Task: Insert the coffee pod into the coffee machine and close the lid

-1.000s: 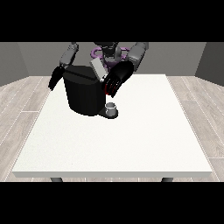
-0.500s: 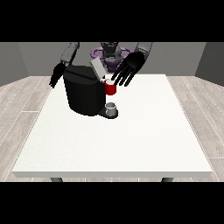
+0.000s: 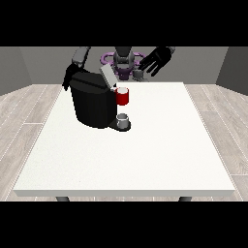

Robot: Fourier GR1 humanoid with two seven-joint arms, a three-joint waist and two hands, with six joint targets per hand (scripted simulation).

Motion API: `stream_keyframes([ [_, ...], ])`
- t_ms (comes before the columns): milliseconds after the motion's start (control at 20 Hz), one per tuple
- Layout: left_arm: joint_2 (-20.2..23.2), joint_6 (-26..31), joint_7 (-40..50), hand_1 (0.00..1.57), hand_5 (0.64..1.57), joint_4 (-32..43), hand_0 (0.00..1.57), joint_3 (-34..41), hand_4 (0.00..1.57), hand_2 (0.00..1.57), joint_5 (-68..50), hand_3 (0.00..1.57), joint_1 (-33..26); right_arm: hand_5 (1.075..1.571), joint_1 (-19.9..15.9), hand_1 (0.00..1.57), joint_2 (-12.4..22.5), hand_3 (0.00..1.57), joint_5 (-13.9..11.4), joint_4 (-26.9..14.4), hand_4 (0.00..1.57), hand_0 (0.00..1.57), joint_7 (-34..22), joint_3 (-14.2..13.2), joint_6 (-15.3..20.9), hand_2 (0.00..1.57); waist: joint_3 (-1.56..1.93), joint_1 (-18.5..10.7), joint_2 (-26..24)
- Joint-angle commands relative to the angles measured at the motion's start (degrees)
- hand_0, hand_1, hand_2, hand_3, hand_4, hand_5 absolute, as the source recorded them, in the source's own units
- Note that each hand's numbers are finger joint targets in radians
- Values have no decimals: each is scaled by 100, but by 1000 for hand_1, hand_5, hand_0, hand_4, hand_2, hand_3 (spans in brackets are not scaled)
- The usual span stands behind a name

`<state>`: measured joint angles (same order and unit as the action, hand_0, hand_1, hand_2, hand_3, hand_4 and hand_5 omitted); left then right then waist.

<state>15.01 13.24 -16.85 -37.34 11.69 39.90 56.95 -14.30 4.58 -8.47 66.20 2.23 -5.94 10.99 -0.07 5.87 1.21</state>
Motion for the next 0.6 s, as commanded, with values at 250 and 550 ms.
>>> stream_keyframes([
  [250,-1252,119,-277,0,1571,289,0,1162,394,0,-1586,0,-1774,1571,596,0,-59,0,235,283,0,0,15,6,-244,0,2,-789,-1471],
  [550,-1279,259,-419,0,1571,217,0,1026,442,0,-1595,0,-2474,1571,180,0,-133,0,307,871,0,0,-247,407,-658,0,3,-993,-1815],
])
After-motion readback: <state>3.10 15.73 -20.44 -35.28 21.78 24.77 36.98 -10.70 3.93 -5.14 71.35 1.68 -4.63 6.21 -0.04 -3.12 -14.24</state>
